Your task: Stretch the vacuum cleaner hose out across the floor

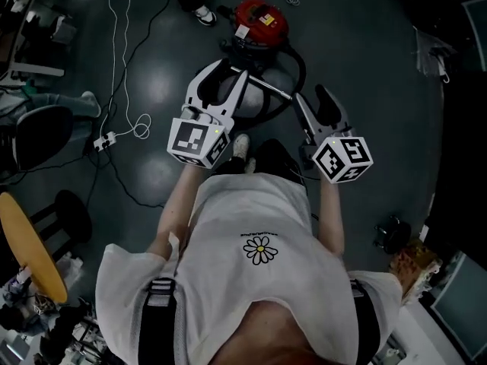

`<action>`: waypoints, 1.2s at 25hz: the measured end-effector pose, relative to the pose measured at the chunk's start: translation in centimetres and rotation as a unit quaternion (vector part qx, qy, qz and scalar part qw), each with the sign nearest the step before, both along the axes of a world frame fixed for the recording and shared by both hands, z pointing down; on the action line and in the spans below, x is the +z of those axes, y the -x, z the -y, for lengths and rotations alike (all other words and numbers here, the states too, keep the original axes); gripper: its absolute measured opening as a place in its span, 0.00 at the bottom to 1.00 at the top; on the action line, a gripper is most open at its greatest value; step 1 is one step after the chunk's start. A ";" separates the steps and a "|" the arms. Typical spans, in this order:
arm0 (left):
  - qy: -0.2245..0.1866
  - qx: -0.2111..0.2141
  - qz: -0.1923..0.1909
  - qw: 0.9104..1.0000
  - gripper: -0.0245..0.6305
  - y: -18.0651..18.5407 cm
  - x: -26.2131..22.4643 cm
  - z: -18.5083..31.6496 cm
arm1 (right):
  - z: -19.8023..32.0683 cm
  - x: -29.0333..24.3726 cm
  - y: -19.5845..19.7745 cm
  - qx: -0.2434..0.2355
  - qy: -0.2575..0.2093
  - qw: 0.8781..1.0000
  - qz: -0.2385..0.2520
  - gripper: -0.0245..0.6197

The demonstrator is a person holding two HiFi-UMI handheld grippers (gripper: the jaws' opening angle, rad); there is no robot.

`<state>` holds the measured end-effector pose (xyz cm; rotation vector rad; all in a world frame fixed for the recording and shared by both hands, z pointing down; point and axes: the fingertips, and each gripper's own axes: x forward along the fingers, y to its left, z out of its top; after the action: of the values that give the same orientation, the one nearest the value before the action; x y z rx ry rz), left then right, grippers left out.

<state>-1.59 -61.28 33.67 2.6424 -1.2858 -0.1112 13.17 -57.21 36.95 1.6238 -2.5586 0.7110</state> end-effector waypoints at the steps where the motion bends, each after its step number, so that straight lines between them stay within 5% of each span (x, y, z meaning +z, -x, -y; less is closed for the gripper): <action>1: 0.005 0.001 0.001 1.000 0.29 0.0 0.6 0.9 | 0.9 0.6 0.2 -0.002 0.006 1.000 -0.004 0.47; 8: 0.038 0.004 0.031 0.999 0.29 -1.0 7.9 7.0 | 7.5 8.5 0.8 -0.060 0.078 0.995 -0.030 0.47; 14: 0.087 -0.007 0.065 0.994 0.29 -2.6 21.9 12.6 | 13.3 24.1 0.7 -0.119 0.136 0.977 -0.110 0.47; 18: 0.130 -0.026 0.073 0.989 0.29 -3.0 34.4 14.8 | 15.6 39.8 0.0 -0.180 0.199 0.948 -0.174 0.47; 24: 0.172 -0.033 0.087 0.981 0.29 -2.6 53.3 15.6 | 17.0 65.2 -3.5 -0.225 0.308 0.885 -0.267 0.47; 30: 0.188 -0.015 0.104 0.976 0.29 -2.4 66.1 15.6 | 17.3 81.4 -5.8 -0.247 0.375 0.834 -0.320 0.47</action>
<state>0.76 -76.88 99.77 2.3545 -1.2616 0.3779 18.95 -74.47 118.39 0.7167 -1.7312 0.7841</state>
